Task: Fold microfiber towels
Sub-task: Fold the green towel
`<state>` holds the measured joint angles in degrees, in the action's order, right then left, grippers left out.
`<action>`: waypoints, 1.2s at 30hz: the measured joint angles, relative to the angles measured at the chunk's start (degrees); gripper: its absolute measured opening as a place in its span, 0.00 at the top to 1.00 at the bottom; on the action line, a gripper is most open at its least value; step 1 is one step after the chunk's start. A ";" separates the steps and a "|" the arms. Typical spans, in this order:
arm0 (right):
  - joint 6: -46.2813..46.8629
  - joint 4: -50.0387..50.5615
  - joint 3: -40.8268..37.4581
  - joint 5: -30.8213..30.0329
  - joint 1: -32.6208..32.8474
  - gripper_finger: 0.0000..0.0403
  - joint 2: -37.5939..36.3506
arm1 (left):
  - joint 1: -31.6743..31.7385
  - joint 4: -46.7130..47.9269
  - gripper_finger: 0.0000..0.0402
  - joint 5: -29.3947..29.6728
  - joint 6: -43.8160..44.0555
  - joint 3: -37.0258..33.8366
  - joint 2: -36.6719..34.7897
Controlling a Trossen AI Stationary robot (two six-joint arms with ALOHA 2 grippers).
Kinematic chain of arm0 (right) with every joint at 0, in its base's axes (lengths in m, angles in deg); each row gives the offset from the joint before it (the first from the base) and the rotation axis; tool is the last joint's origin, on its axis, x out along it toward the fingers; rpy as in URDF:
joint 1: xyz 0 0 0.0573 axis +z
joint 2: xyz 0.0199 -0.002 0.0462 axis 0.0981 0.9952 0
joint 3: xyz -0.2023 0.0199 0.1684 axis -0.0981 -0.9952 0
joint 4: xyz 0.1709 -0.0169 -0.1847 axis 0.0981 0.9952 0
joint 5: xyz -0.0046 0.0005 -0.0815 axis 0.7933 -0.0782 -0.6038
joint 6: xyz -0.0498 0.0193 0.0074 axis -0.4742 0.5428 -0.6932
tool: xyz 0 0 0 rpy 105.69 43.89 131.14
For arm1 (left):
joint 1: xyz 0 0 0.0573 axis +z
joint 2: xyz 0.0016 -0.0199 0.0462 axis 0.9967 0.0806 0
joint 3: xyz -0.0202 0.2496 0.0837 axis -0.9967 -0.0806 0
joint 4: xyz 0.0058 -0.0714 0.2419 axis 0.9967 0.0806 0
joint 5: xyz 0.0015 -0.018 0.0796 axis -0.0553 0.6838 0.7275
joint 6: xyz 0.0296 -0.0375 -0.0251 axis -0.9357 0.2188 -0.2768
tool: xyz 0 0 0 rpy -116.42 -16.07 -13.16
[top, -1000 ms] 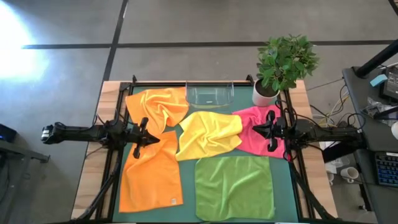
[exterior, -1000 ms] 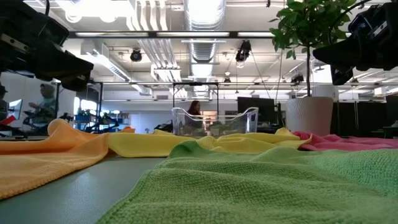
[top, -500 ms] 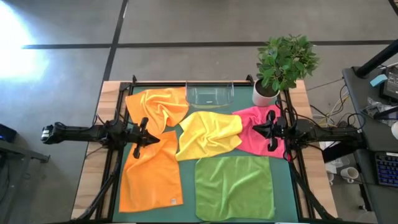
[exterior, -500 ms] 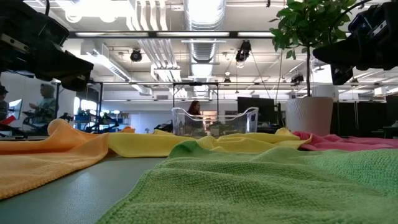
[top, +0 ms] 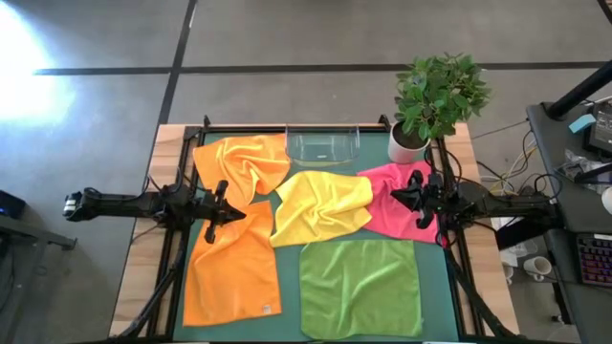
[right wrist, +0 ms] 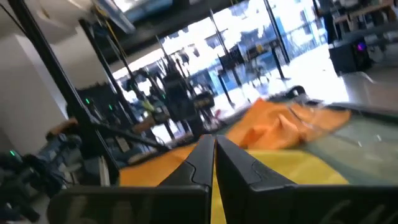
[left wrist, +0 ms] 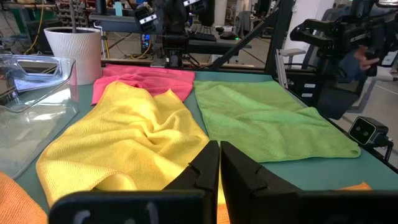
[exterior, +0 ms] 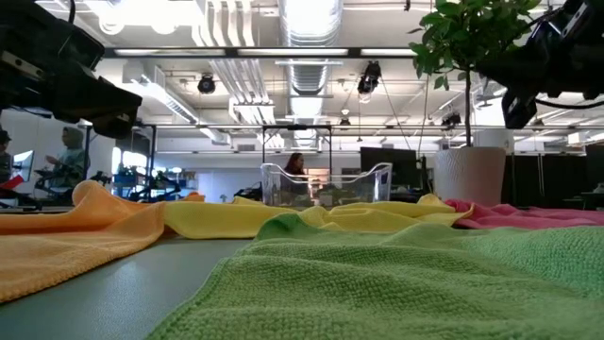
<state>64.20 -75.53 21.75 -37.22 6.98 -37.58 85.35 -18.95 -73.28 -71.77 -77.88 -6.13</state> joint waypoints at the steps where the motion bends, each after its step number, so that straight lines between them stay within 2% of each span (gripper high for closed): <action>1: 0.00 -1.38 0.00 0.01 0.00 0.98 0.00 | 0.02 0.00 1.00 -0.02 0.00 0.00 -0.02; 8: 0.02 -13.19 0.00 -1.42 0.00 0.98 0.00 | 0.02 0.00 1.00 0.09 -13.68 0.00 0.00; 13: -0.14 -20.57 0.25 -2.16 0.00 0.98 0.00 | 0.00 0.02 1.00 0.11 -14.16 0.00 -0.01; 19: -0.37 -20.29 5.28 -4.00 0.03 0.98 0.94 | 0.01 0.01 1.00 0.21 -14.25 0.00 -0.02; 23: -0.44 -18.54 10.70 -3.98 0.56 0.98 4.25 | 0.00 -0.02 1.00 0.22 -14.21 0.00 -0.02; 27: -0.42 -8.54 18.37 -2.29 0.82 0.98 9.26 | 0.02 -1.65 1.00 0.21 -7.57 0.00 -0.01; 30: 1.36 3.77 25.13 0.30 1.21 0.98 13.92 | 0.02 -5.05 1.00 0.22 0.71 0.00 -0.02; 36: 8.44 27.17 37.31 5.48 3.30 0.98 24.49 | 0.02 -11.70 1.00 0.25 10.83 0.00 -0.02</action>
<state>72.64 -48.35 59.06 -31.74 10.28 -13.10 85.37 -30.65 -73.03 -60.94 -77.88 -6.15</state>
